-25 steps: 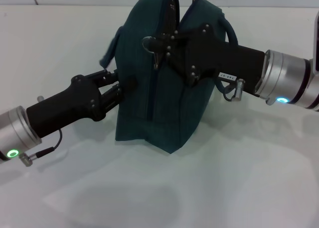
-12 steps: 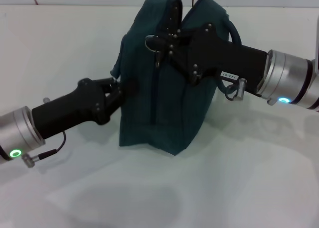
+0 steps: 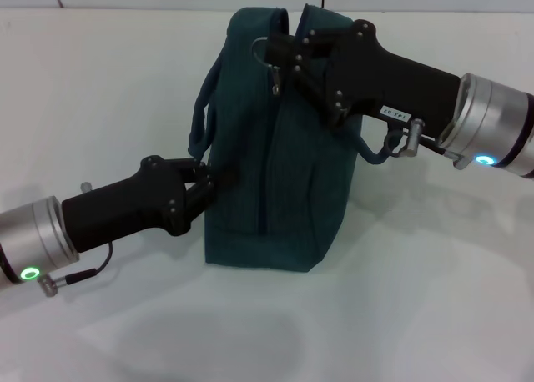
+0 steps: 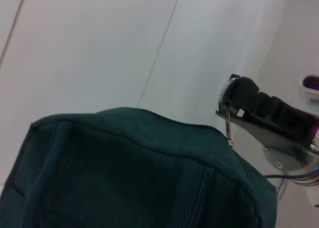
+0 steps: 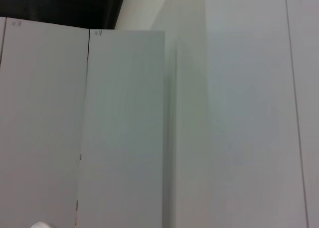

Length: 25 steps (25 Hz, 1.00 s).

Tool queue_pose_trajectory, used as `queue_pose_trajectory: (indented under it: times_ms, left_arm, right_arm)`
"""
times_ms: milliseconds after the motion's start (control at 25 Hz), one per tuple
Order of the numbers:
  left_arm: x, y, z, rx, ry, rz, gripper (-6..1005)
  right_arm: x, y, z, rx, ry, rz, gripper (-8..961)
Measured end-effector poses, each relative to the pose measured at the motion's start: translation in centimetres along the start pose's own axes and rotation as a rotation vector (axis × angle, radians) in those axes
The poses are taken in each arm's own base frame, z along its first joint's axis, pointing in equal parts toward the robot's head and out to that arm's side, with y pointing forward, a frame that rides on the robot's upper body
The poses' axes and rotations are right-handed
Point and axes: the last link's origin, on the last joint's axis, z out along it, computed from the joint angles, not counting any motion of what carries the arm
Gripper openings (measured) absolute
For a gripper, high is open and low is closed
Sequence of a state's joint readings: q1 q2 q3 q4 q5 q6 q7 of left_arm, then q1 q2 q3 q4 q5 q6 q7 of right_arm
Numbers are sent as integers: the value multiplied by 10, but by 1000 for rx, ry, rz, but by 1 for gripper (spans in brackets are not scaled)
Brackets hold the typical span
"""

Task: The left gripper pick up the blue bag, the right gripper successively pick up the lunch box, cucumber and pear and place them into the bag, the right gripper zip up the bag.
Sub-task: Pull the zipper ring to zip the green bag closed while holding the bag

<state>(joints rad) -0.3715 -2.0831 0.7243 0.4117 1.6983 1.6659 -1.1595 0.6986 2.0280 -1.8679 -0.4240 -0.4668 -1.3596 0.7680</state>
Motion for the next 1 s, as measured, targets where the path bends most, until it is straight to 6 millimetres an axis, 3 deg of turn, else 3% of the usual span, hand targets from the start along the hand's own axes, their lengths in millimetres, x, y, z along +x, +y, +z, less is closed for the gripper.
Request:
queue_pose_trajectory:
  times_ms: [1000]
  left_arm:
    - [2, 16, -17, -206, -136, 21, 59]
  right_arm:
    - [11, -30, -19, 221, 61, 32, 50]
